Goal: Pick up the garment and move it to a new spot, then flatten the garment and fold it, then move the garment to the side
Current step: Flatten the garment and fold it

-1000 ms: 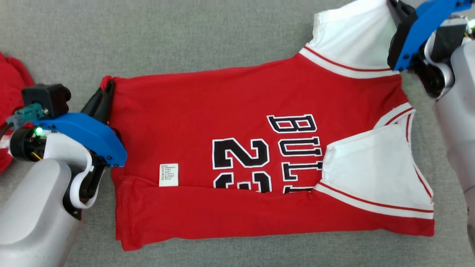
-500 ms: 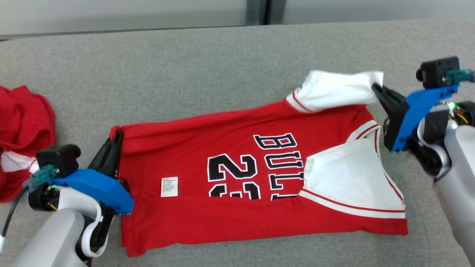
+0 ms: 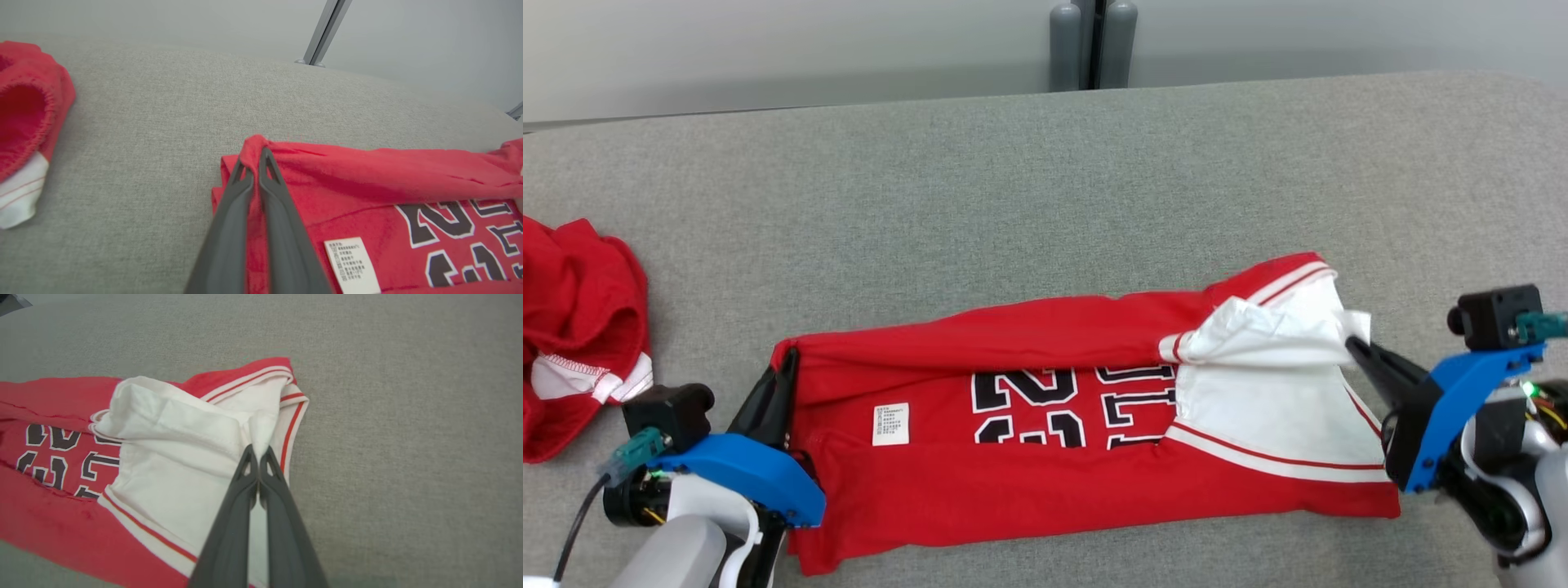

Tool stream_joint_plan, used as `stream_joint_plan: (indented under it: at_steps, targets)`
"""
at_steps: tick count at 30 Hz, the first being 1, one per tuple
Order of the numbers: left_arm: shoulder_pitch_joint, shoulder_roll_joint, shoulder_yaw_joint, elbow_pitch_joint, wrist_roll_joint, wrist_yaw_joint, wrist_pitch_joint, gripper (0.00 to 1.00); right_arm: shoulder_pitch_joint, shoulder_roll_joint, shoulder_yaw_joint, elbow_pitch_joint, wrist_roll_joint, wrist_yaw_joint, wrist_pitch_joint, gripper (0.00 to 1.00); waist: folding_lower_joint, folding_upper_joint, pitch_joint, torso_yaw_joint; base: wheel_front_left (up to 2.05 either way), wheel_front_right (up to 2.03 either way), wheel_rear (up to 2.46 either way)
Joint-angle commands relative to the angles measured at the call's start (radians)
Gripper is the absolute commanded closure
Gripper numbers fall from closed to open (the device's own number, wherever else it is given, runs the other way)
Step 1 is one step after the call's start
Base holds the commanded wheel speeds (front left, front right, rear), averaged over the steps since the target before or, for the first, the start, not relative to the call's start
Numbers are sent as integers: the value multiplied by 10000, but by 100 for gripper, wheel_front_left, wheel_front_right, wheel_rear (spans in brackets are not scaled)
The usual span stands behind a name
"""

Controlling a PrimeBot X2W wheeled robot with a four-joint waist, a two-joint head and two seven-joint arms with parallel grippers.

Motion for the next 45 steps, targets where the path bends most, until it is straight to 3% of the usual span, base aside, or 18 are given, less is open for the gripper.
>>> stream_joint_plan:
  at_steps: [1,4,5,6,7,9,10,17,25,34,45]
  targets:
    - [184,-47,17,57,-40,62,-86,100,460,126,-196,-454,-142,6,225,100,2,0,-28,-7,0,0,0]
    - [270,-117,-20,154,-56,133,-112,100,1168,476,-546,-1177,-392,6,718,100,2,0,-57,-19,0,0,0]
    - [294,-125,-67,201,-19,127,-90,91,1383,592,-665,-1369,-477,6,911,98,2,0,-63,-24,0,0,0]
    - [309,-143,-96,230,7,136,-85,65,1583,715,-740,-1528,-541,6,1106,33,2,0,-72,-26,0,0,0]
    - [325,-185,-99,256,-30,151,-98,55,1757,840,-793,-1722,-612,6,1288,0,2,0,-81,-24,0,0,0]
    - [347,-260,-92,301,-58,169,-176,4,2027,1054,-939,-2051,-738,6,1574,0,2,0,-114,-27,0,0,0]
    - [366,-304,-69,319,-88,194,-208,0,2138,1130,-1014,-2210,-812,6,1678,0,2,0,-135,-30,0,0,0]
    - [519,-551,234,115,15,376,-862,0,2444,1564,-1673,-2782,-1405,6,1780,0,2,0,-438,57,0,0,0]
    - [545,-858,676,-325,740,521,-1132,0,1764,2191,-2348,-2121,-2426,6,1715,0,2,0,-933,265,0,0,0]
    - [329,-1198,838,-110,1344,356,-1140,0,556,2739,-2833,163,-3514,6,1284,0,2,0,-1060,469,0,0,0]
    - [-108,-1079,606,335,1496,98,-1035,0,-803,2927,-3021,3319,-4635,6,891,0,2,0,-842,717,0,0,0]
